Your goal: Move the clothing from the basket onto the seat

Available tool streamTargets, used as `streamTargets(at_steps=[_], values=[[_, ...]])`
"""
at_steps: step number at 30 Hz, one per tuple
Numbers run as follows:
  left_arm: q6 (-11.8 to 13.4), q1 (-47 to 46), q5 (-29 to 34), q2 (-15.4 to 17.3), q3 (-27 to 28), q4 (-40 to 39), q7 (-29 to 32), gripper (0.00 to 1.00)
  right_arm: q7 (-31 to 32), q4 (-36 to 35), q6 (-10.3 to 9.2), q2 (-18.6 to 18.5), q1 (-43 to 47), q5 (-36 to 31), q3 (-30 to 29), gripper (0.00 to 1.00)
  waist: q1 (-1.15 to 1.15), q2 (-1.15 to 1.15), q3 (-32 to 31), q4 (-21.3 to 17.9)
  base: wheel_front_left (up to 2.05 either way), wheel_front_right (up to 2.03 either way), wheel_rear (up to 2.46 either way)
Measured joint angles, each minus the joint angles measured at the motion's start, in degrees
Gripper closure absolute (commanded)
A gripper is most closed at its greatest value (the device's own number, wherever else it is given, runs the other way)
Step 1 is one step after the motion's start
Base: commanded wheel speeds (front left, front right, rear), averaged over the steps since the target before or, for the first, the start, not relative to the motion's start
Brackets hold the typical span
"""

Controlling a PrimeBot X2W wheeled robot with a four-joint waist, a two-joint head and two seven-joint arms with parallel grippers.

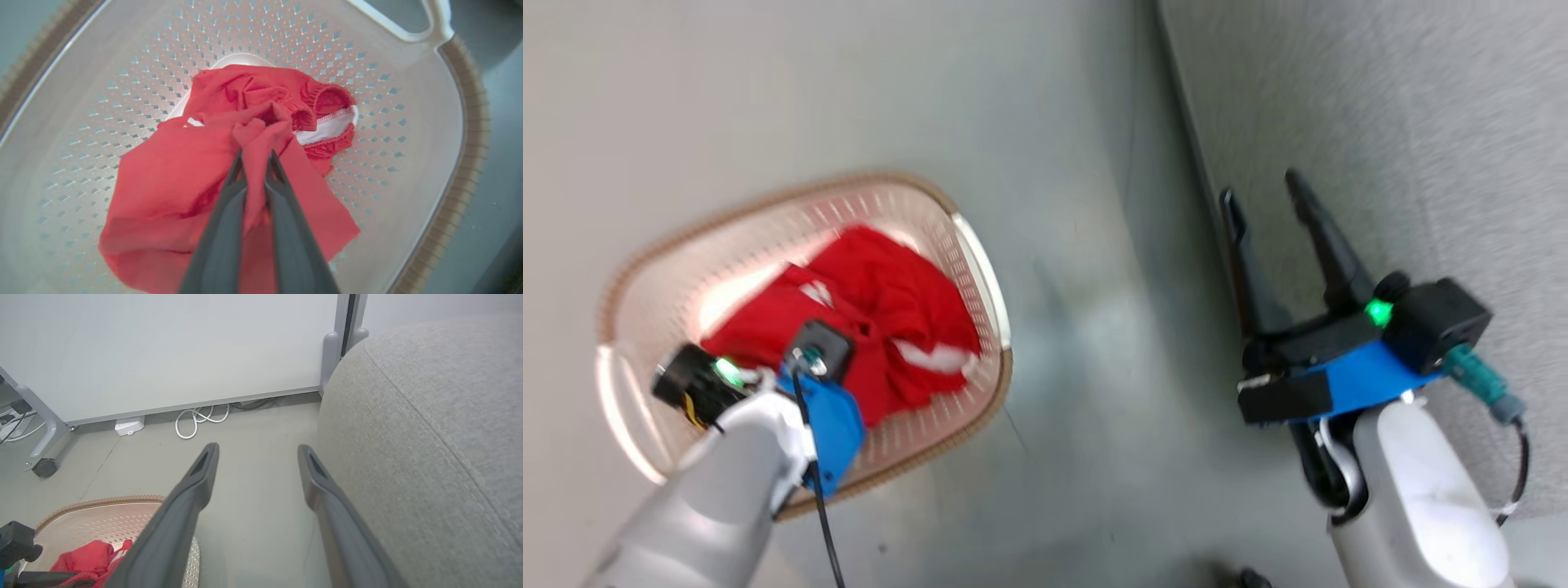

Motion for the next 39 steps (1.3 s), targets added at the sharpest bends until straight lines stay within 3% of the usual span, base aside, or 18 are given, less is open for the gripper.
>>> streamTargets(at_steps=[11,21,32,39], values=[[0.0,5.0,-2.8,-5.4,0.0,0.4,-5.3,1.0,0.0,6.1,0.0,0.1,5.2,-3.5,-0.3,0.0,-0.01,0.0,-17.6,3.3,0.0,0.0,0.0],[-0.3,5.3,-7.6,-10.3,-0.3,-7.3,-6.8,1.0,2.6,6.9,0.0,0.0,9.5,-4.1,-0.4,0.0,-0.02,0.0,-31.0,7.8,0.0,0.0,0.0],[-0.3,0.4,-13.6,-12.4,-3.5,-16.3,-4.5,1.0,5.0,6.7,0.0,0.0,13.8,-4.0,0.8,0.0,-0.01,0.0,-40.3,11.3,0.0,0.0,0.0],[-0.3,-3.1,-16.1,-13.0,-4.3,-19.4,-3.5,1.0,5.9,6.1,0.0,0.0,15.1,-3.7,1.9,0.0,-0.01,0.0,-42.8,11.7,0.0,0.0,0.0]])
